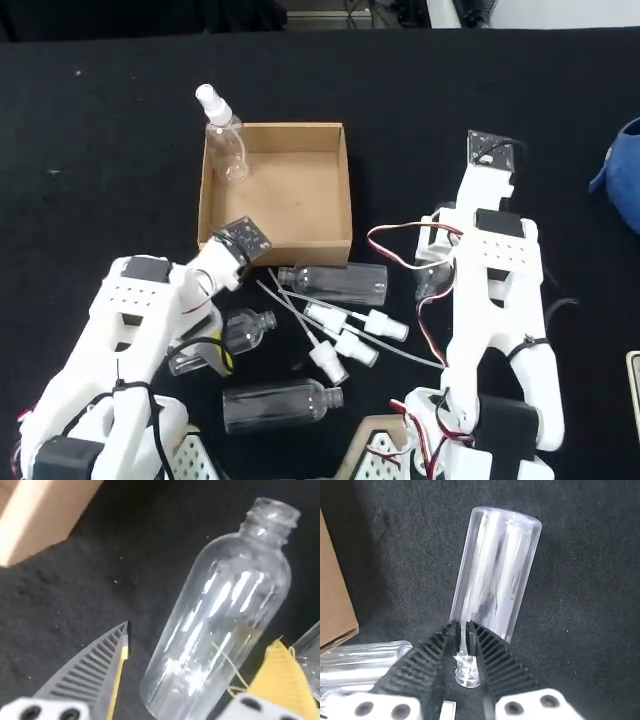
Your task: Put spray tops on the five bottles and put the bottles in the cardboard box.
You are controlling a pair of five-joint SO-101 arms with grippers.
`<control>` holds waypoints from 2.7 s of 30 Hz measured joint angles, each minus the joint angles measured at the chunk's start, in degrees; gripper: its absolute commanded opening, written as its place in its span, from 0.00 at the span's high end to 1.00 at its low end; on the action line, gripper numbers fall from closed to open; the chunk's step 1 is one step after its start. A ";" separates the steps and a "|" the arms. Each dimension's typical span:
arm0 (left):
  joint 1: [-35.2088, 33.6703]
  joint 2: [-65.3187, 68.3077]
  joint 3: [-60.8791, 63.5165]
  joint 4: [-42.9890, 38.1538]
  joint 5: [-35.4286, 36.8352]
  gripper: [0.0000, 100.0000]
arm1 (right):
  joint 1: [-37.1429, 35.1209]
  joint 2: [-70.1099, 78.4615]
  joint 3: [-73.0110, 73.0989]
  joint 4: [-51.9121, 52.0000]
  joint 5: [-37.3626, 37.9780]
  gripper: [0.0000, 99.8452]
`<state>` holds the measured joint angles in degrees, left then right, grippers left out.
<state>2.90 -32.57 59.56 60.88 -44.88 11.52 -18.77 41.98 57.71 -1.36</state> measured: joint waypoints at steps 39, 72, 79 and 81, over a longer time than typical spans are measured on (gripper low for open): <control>-32.00 0.00 -27.25 32.00 -33.49 0.97 | 0.00 0.00 0.00 0.00 0.00 0.99; -56.26 26.29 -31.56 8.53 -26.11 0.70 | 0.00 0.00 0.00 0.00 0.00 0.99; -50.90 26.29 -31.03 5.45 -26.11 0.70 | 0.00 0.00 0.35 0.00 0.00 0.99; -50.73 26.29 -29.45 1.93 -26.11 0.70 | 0.00 0.00 1.14 -0.44 0.00 0.99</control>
<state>-47.82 -6.29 30.11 62.81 -70.99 11.52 -18.77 43.12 57.27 -1.36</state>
